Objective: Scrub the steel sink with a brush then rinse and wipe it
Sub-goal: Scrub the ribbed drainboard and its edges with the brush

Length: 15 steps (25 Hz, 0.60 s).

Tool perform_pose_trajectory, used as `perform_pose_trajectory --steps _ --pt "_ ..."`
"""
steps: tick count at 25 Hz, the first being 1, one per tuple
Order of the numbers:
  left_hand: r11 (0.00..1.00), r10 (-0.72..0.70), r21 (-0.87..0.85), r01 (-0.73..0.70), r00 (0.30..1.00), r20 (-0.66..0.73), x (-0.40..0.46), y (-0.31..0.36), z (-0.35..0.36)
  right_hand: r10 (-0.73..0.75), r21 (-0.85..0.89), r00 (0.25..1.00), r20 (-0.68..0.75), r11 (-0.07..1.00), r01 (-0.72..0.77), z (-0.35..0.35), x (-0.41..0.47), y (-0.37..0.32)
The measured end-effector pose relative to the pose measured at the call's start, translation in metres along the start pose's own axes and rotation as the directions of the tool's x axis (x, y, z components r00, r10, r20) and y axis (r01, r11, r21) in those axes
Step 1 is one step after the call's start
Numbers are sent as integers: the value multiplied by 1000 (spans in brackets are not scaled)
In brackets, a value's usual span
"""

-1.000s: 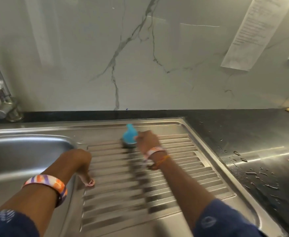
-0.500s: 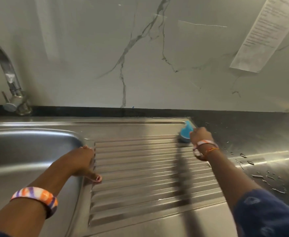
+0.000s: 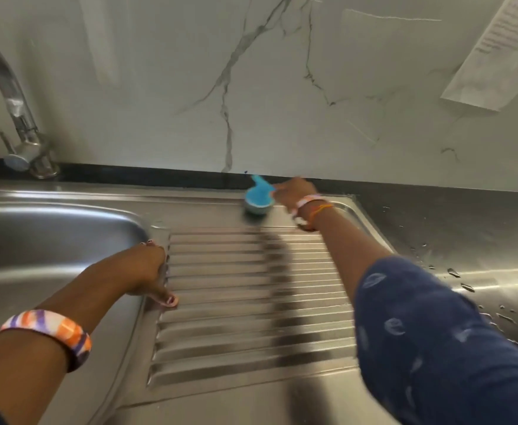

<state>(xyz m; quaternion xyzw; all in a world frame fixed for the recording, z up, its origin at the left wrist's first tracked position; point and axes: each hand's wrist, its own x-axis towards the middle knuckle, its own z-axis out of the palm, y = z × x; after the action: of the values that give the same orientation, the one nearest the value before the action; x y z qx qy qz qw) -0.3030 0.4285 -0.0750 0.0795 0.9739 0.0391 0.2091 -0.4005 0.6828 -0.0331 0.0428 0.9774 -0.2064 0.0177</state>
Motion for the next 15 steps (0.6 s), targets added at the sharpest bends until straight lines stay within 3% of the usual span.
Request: perform_pose_trajectory --steps 4,9,15 --pt "999 5 52 -4 1000 -5 1 5 2 300 -171 932 -203 926 -335 -51 -17 118" --pt "998 16 64 -2 974 -225 -21 9 19 379 -32 910 -167 921 -389 -65 -111 163" --pt "995 54 96 -32 971 -232 -107 11 55 455 -171 866 -208 855 -490 -59 -276 166"
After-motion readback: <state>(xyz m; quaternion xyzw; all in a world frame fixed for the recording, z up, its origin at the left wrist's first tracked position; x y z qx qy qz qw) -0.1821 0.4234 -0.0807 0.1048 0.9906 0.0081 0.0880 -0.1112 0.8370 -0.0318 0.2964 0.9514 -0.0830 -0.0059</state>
